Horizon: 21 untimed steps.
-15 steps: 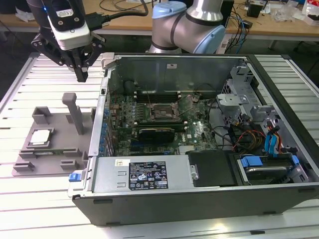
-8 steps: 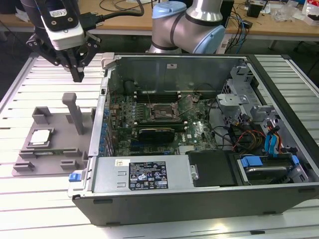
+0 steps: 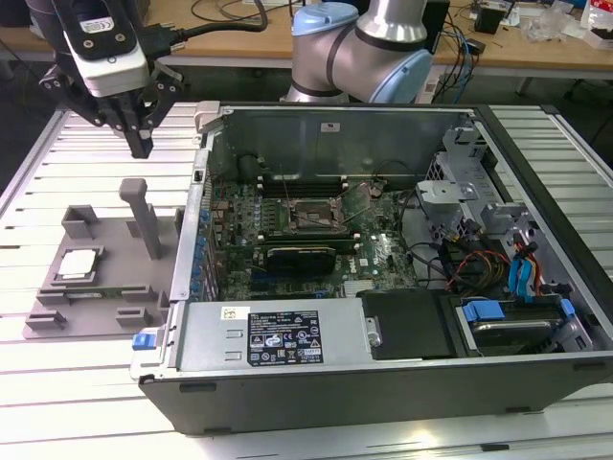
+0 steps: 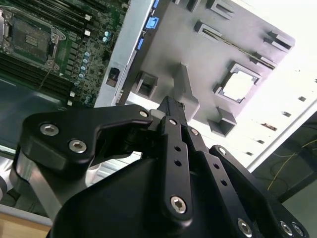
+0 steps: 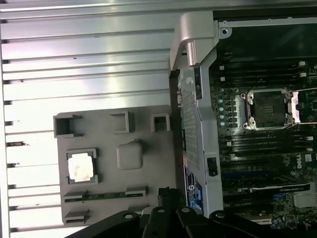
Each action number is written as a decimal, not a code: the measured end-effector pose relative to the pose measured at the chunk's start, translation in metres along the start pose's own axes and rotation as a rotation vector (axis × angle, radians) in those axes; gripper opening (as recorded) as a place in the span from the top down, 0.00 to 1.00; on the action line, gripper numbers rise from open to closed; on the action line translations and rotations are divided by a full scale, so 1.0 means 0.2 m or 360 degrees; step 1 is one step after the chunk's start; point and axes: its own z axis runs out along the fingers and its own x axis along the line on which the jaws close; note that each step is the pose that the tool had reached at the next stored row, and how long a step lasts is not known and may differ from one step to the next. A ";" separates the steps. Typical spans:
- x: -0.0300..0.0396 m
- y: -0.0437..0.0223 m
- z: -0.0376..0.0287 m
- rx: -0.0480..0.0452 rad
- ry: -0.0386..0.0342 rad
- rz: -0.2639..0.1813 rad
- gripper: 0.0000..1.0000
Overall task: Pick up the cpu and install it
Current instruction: 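Reach for the cpu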
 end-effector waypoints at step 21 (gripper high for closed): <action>0.227 -0.020 0.057 0.0000 0.0000 0.0000 0.89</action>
